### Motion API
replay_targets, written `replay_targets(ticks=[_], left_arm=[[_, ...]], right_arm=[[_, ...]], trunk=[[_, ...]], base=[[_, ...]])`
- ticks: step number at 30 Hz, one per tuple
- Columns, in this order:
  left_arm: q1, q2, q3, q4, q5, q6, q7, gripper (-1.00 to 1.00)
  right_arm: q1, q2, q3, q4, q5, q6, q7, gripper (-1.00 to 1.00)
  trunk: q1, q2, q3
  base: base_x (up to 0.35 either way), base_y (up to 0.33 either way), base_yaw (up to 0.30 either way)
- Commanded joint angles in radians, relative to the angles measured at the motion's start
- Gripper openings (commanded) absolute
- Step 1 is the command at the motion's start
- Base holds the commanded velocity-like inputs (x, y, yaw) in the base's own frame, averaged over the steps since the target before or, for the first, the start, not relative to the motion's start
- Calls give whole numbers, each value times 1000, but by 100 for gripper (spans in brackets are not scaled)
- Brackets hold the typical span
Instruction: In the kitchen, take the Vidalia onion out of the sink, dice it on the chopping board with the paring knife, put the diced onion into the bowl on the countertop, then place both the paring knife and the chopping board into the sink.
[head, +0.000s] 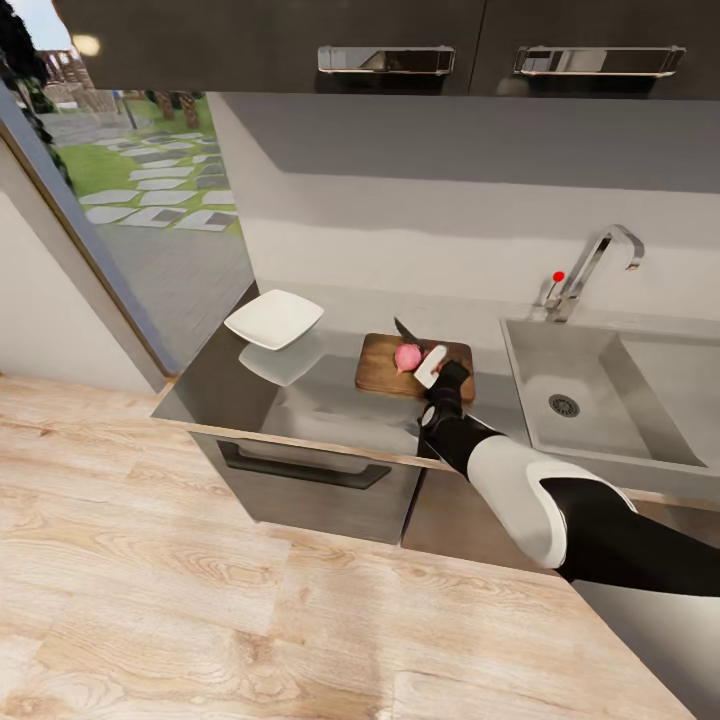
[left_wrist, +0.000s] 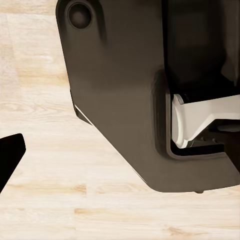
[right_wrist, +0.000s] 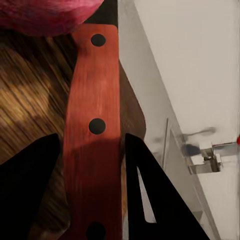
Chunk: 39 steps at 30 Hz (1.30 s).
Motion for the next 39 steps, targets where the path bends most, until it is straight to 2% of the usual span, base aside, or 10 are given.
replay_targets(ticks=[1, 6, 14, 39], left_arm=[[0, 0, -2, -3, 2, 6, 6, 100], [0, 0, -2, 11, 1, 6, 6, 100], [0, 0, -2, 11, 1, 6, 6, 100], [0, 0, -2, 21, 1, 6, 6, 100]], right_arm=[[-1, 0, -8, 1, 12, 6, -3, -100], [0, 0, -13, -22, 15, 8, -20, -100], [0, 0, -17, -34, 15, 15, -92, -100], [1, 0, -16, -26, 15, 13, -90, -100]], trunk=[[1, -2, -2], [1, -2, -2], [1, -2, -2], [1, -2, -2]], base=[[0, 0, 0], [0, 0, 0], [0, 0, 0], [-11, 0, 0]])
